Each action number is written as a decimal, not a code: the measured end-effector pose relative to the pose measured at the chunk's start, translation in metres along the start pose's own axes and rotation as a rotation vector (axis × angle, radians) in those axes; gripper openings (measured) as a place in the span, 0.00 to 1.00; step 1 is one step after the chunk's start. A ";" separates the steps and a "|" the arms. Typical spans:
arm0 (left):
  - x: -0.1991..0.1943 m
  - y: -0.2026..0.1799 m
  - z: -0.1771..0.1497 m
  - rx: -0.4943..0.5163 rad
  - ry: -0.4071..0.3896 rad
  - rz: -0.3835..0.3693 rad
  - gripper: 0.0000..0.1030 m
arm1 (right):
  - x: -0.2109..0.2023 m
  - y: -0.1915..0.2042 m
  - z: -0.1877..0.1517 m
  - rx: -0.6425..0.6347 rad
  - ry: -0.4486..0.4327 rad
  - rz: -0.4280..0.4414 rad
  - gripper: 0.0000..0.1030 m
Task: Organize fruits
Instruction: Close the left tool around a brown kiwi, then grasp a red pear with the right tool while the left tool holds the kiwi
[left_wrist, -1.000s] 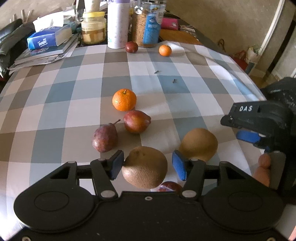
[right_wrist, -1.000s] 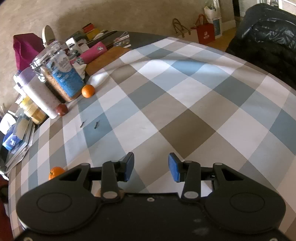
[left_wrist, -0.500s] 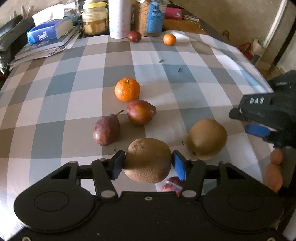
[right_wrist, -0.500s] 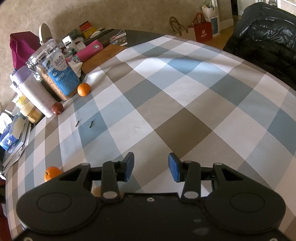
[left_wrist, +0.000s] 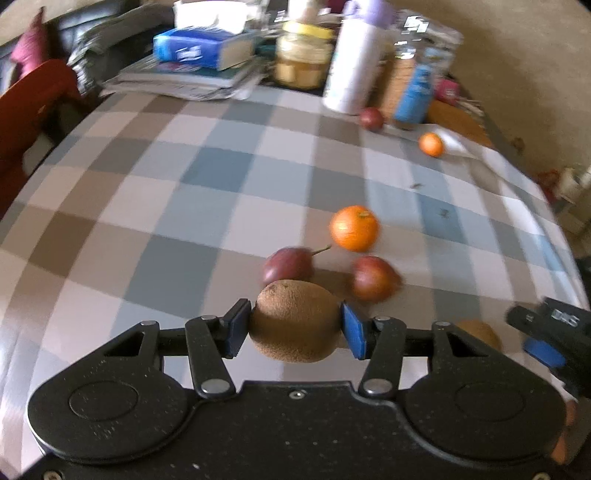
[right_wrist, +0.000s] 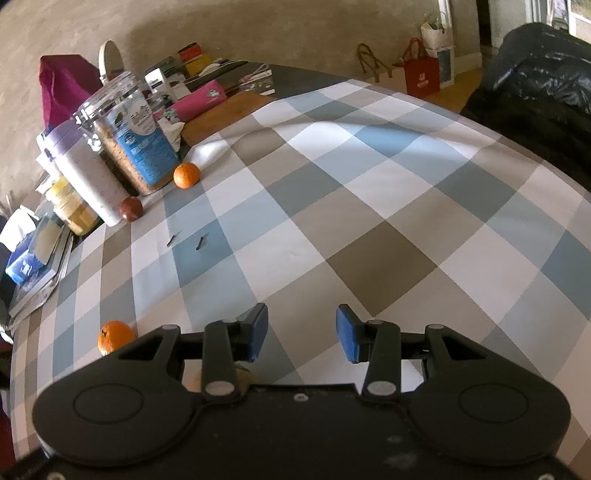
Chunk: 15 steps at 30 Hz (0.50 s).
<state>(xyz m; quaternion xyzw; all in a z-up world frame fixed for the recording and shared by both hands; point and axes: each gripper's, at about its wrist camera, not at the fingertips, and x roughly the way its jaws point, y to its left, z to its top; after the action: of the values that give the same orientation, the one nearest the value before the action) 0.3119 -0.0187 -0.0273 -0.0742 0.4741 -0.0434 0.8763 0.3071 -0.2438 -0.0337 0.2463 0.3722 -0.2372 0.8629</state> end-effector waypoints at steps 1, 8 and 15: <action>0.003 0.003 0.001 -0.011 0.012 0.015 0.56 | 0.000 0.001 -0.001 -0.006 -0.001 0.001 0.43; 0.006 0.013 0.001 -0.057 0.024 0.016 0.57 | -0.003 0.007 -0.005 -0.043 0.000 0.022 0.43; 0.005 0.002 -0.002 -0.006 0.009 0.053 0.57 | -0.005 0.011 -0.007 -0.063 0.005 0.041 0.43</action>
<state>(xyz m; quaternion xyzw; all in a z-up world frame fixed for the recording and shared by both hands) 0.3129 -0.0172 -0.0328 -0.0641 0.4802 -0.0189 0.8746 0.3066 -0.2301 -0.0320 0.2273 0.3766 -0.2069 0.8739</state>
